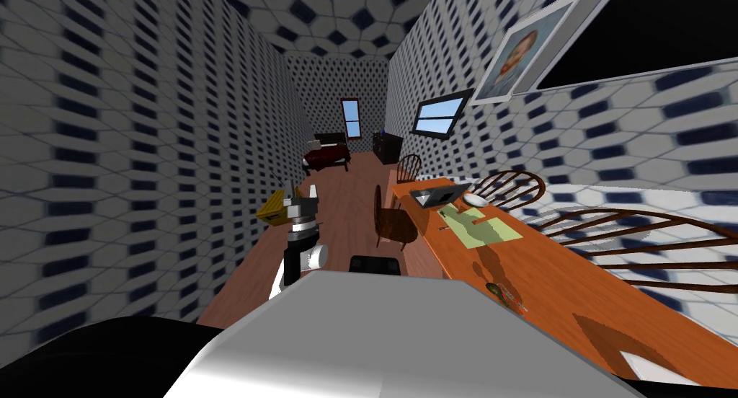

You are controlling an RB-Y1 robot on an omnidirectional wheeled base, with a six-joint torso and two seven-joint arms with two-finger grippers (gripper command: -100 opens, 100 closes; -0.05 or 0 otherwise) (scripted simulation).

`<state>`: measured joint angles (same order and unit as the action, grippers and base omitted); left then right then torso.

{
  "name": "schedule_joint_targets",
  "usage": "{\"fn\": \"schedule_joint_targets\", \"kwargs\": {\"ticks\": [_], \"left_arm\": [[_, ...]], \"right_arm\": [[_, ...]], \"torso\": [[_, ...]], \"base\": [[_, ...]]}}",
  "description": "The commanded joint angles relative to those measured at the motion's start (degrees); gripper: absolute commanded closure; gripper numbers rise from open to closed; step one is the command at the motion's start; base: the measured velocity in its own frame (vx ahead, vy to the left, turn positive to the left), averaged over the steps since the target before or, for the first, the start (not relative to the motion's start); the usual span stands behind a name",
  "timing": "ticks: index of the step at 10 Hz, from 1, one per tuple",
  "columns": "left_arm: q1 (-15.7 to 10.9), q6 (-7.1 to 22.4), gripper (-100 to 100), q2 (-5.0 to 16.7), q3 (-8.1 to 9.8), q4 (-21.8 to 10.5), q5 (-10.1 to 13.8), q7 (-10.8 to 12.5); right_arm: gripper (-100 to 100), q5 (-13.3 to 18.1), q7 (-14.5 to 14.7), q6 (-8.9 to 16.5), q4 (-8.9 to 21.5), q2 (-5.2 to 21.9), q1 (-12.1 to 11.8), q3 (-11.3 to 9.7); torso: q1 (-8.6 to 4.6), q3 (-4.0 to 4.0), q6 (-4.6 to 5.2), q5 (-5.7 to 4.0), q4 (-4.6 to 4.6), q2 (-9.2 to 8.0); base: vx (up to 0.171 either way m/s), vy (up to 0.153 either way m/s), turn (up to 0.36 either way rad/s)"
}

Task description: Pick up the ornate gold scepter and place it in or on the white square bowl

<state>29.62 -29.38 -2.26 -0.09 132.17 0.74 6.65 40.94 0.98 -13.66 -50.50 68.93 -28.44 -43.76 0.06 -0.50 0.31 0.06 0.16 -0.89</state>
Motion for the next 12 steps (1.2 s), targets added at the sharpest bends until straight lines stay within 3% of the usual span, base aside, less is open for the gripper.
{"fn": "schedule_joint_targets", "kwargs": {"ticks": [1,5,12], "left_arm": [[0.0,0.0,0,0.0,0.0,0.0,0.0,0.0],[-0.01,0.0,0,0.0,0.0,0.0,0.0,0.0],[0.0,0.0,0,0.01,0.01,0.0,0.0,0.0]], "right_arm": [[100,-0.43,-0.12,-0.94,2.43,-0.44,0.32,0.2],[100,-2.02,-3.73,-2.12,6.89,0.49,0.93,-1.02],[100,-4.49,-8.81,-5.34,12.24,1.41,1.96,-1.96]], "torso": [[0.0,0.0,0.0,0.0,0.0,0.0],[-0.03,-0.13,-0.05,0.04,0.06,-0.23],[-0.17,0.02,-0.04,0.03,0.02,0.07]], "base": [[-0.155,0.009,0.085],[-0.246,0.012,0.19],[-0.182,-0.003,0.159]]}}
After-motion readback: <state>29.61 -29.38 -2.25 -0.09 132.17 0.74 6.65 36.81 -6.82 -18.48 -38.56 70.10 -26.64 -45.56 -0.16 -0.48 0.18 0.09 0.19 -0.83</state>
